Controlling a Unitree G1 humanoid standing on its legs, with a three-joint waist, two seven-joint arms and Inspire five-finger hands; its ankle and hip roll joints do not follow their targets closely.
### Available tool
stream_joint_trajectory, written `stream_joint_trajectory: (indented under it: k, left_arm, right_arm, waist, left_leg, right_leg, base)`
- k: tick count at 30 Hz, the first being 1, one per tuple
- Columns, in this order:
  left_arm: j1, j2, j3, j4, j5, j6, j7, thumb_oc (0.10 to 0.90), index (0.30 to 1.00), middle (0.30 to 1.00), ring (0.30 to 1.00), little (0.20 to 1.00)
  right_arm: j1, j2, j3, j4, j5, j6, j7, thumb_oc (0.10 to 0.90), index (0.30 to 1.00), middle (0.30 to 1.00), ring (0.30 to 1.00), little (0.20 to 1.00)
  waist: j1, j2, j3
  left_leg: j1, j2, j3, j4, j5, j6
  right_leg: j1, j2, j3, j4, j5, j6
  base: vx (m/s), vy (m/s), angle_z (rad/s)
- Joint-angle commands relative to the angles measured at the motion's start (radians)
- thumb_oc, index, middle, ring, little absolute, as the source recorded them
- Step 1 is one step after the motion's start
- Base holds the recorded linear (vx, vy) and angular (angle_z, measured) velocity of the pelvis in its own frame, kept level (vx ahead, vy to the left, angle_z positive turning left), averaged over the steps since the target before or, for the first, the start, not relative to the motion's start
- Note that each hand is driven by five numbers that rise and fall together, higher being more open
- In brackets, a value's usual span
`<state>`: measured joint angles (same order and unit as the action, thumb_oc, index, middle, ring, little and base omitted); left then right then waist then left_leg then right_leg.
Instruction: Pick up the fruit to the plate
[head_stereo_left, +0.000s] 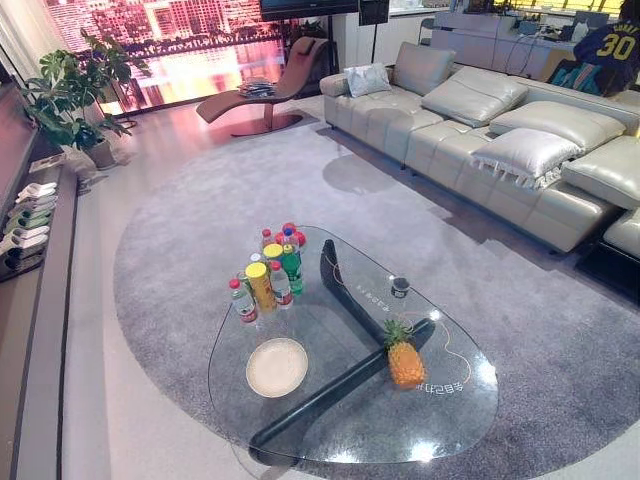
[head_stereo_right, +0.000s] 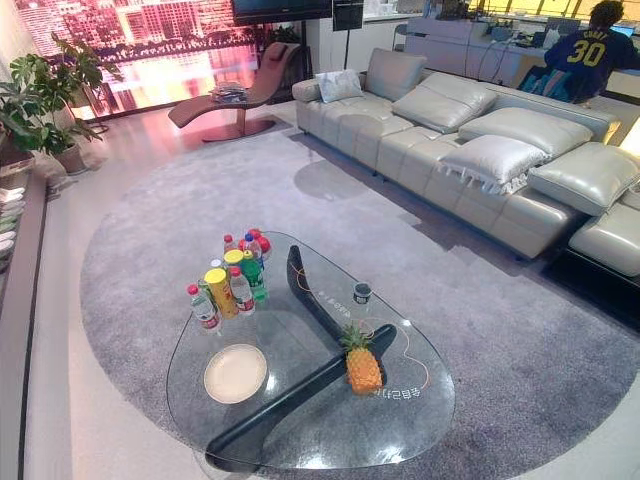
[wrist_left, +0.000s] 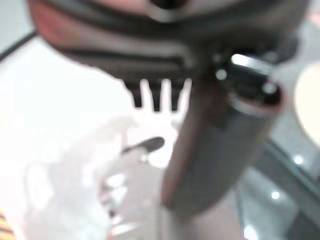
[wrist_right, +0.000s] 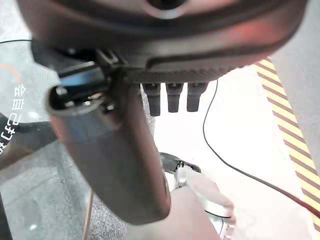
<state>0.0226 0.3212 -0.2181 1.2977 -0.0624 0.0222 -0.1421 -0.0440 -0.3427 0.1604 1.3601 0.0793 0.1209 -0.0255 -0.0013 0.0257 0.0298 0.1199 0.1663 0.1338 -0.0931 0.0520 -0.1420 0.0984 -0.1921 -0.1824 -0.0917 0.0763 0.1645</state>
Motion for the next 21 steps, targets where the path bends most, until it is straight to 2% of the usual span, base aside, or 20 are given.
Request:
stream_joint_trajectory:
  k: [1, 21]
  left_arm:
    - [-0.103, -0.014, 0.015, 0.048, -0.012, -0.02, -0.016, 0.8, 0.9, 0.9, 0.9, 0.9]
    - [-0.093, -0.014, 0.019, 0.047, -0.021, -0.031, -0.029, 0.8, 0.9, 0.9, 0.9, 0.9]
  right_arm:
    - [-0.084, 0.009, 0.013, 0.057, 0.015, -0.007, -0.031, 0.8, 0.9, 0.9, 0.9, 0.9]
    - [-0.078, 0.009, 0.007, 0.056, 0.011, -0.008, -0.033, 0.8, 0.9, 0.9, 0.9, 0.9]
  waist:
    - [0.009, -0.017, 0.048]
    - [0.016, -0.021, 0.046]
  left_leg:
    - [0.023, 0.004, 0.03, 0.006, -0.061, 0.019]
    - [0.021, 0.004, 0.027, 0.006, -0.061, 0.02]
  right_leg:
    - [0.01, -0.026, -0.013, 0.004, -0.029, 0.017]
    - [0.01, -0.027, -0.019, 0.004, -0.027, 0.018]
  base:
    - [-0.14, -0.03, -0.1]
    - [0.0, 0.0, 0.0]
